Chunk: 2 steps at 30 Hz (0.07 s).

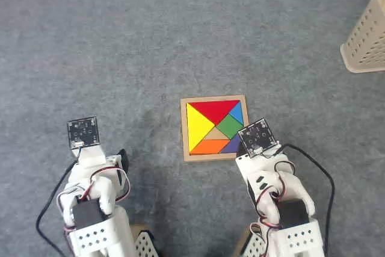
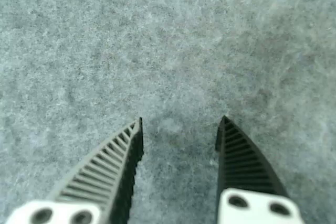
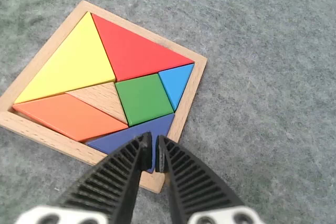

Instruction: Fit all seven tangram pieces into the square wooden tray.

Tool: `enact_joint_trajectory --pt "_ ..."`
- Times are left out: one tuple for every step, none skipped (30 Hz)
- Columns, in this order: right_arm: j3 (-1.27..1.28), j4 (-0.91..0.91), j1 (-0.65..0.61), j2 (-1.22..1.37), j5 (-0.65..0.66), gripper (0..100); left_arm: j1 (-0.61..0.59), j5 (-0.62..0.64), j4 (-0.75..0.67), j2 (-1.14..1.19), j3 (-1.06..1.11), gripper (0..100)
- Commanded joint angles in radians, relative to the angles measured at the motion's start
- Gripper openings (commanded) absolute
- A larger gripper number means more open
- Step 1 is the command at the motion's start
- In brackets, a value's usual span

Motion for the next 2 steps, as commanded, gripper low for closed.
enact_joint_trajectory --pt "0.020 0.008 -0.008 0.012 -0.003 0.6 0.003 -0.005 0.005 -0.014 -0.013 22" --pt "0.020 0.008 -0.008 0.012 -0.003 0.6 0.003 -0.005 0.005 -0.014 -0.013 22"
